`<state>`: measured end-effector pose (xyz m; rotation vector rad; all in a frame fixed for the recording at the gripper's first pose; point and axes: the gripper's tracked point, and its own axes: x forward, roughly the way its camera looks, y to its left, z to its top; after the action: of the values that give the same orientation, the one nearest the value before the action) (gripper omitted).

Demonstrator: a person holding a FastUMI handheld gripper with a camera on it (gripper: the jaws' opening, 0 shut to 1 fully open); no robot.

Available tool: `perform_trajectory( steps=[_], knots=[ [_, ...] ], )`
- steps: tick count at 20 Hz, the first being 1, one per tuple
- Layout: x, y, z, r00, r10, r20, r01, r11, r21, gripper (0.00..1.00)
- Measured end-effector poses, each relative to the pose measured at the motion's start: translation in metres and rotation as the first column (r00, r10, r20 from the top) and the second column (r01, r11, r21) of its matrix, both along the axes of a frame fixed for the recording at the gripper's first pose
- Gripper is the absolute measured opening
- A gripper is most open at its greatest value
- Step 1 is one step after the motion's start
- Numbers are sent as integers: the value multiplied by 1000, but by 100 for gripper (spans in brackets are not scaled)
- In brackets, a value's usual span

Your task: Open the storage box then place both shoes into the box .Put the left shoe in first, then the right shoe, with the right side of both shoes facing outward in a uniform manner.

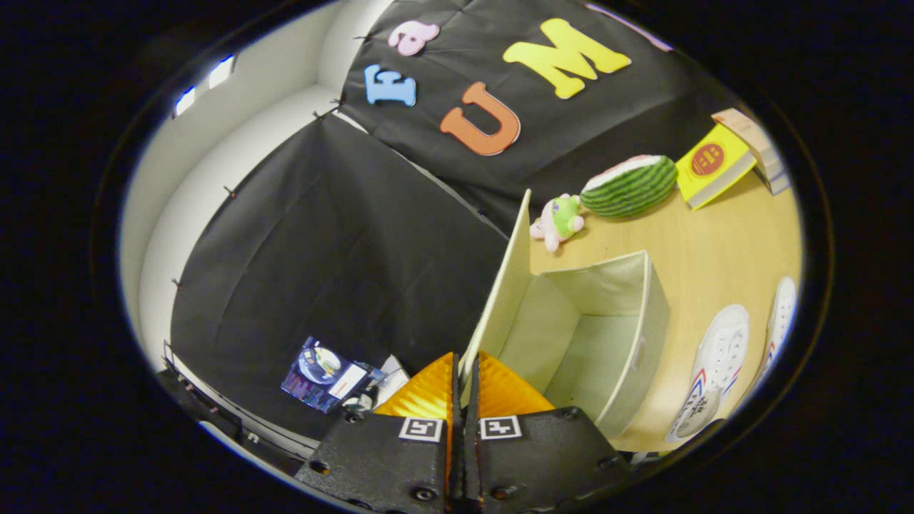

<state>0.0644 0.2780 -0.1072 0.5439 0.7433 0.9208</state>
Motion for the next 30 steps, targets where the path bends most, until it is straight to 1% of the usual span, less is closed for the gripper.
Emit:
perform_trajectory(
  steps=[5,8,11,12,13,15,17,21,25,27,30],
  knots=[
    [-10,62,19,993,75,95,-66,994,-88,6],
    [-14,92,21,983,112,143,-92,986,-140,11],
    [-16,110,22,976,129,176,-96,979,-181,12],
    [-14,115,21,973,132,188,-94,976,-197,15],
    [-15,119,22,969,133,207,-88,973,-211,16],
    [-4,120,28,950,120,288,-47,968,-246,35],
    [-2,123,34,930,110,351,-17,966,-257,54],
    [2,111,41,907,75,414,44,962,-270,93],
    [10,91,52,880,15,474,132,952,-275,94],
    [9,80,54,870,0,492,163,944,-288,96],
    [11,52,62,845,-34,534,229,925,-305,97]
  ],
)
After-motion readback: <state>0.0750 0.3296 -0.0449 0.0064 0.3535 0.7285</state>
